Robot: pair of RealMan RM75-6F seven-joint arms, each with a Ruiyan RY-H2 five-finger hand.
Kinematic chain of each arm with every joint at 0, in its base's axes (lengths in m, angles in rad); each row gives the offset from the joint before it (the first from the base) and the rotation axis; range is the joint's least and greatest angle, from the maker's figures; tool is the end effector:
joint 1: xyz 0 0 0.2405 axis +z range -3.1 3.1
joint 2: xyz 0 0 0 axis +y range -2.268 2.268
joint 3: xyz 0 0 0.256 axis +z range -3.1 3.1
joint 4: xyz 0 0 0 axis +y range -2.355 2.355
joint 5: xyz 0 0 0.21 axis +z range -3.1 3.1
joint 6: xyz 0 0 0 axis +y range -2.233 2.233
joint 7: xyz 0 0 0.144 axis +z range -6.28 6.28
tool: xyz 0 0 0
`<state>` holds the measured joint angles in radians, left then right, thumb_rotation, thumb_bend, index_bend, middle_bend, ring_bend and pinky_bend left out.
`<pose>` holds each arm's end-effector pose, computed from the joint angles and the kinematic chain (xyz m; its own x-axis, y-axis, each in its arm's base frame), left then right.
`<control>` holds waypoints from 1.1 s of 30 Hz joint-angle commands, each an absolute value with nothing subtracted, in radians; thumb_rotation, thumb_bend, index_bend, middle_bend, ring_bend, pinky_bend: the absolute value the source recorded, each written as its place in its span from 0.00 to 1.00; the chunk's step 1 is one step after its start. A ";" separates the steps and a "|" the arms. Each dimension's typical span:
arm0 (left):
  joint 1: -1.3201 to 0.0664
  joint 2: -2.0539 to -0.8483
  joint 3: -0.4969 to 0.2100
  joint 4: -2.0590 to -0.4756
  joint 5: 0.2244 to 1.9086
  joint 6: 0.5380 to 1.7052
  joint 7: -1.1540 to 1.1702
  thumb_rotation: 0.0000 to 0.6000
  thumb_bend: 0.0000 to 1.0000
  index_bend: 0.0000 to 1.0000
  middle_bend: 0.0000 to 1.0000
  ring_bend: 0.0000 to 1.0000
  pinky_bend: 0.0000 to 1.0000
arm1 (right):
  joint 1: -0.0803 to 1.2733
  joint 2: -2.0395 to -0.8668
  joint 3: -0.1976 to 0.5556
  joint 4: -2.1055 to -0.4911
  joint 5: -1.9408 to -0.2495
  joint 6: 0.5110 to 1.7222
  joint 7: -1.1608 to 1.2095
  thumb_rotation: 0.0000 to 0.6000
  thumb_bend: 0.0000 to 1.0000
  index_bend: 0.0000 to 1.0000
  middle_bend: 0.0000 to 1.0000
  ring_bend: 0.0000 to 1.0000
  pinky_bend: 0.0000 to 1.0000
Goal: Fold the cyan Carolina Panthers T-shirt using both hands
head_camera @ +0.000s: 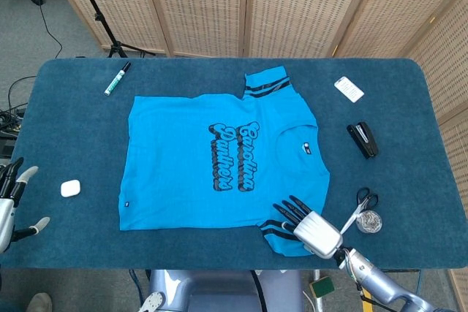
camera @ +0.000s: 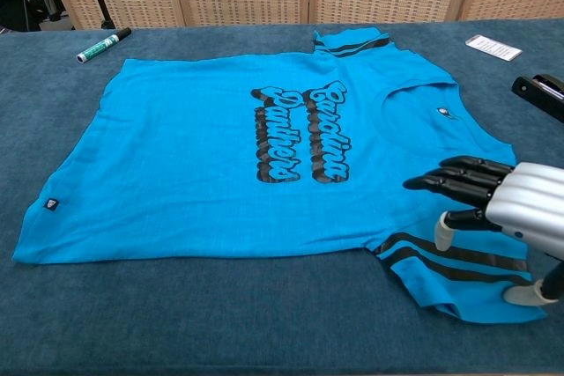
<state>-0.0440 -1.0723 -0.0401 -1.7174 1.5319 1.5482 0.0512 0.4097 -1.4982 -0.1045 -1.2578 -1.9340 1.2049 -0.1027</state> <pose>-0.2938 0.1653 0.1699 0.3903 -0.0326 0.9201 0.9205 -0.0067 -0.3907 -0.2457 -0.2130 -0.0129 0.6582 -0.1281 0.7418 -0.5799 -0.7147 0.3912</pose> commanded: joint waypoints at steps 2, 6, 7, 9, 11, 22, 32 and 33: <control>-0.045 -1.073 -0.040 -1.717 1.531 1.547 0.054 1.00 0.00 0.00 0.00 0.00 0.00 | 0.415 -1.514 -0.099 -1.247 -1.914 1.209 -0.090 1.00 0.15 0.41 0.05 0.00 0.00; -0.045 -1.073 -0.040 -1.718 1.529 1.546 0.056 1.00 0.00 0.00 0.00 0.00 0.00 | 0.417 -1.526 -0.096 -1.234 -1.900 1.223 -0.071 1.00 0.38 0.44 0.06 0.00 0.00; -0.045 -1.074 -0.040 -1.718 1.529 1.546 0.056 1.00 0.00 0.00 0.00 0.00 0.00 | 0.418 -1.528 -0.096 -1.231 -1.899 1.226 -0.068 1.00 0.43 0.45 0.06 0.00 0.00; -0.045 -1.074 -0.040 -1.718 1.529 1.545 0.057 1.00 0.00 0.00 0.00 0.00 0.00 | 0.418 -1.531 -0.097 -1.226 -1.897 1.235 -0.060 1.00 0.51 0.46 0.07 0.00 0.00; -0.046 -1.075 -0.039 -1.718 1.529 1.544 0.059 1.00 0.00 0.00 0.00 0.00 0.00 | 0.419 -1.533 -0.101 -1.222 -1.896 1.241 -0.053 1.00 0.58 0.47 0.07 0.00 0.00; -0.046 -1.076 -0.038 -1.717 1.529 1.544 0.063 1.00 0.00 0.00 0.00 0.00 0.00 | 0.424 -1.554 -0.117 -1.204 -1.890 1.259 -0.041 1.00 0.62 0.55 0.07 0.00 0.00; -0.046 -1.077 -0.037 -1.717 1.529 1.543 0.064 1.00 0.00 0.00 0.00 0.00 0.00 | 0.428 -1.565 -0.128 -1.173 -1.882 1.284 -0.015 1.00 0.62 0.63 0.07 0.00 0.00; -0.046 -1.077 -0.037 -1.716 1.529 1.544 0.065 1.00 0.00 0.00 0.00 0.00 0.00 | 0.427 -1.566 -0.128 -1.170 -1.881 1.288 -0.011 1.00 0.61 0.63 0.07 0.00 0.00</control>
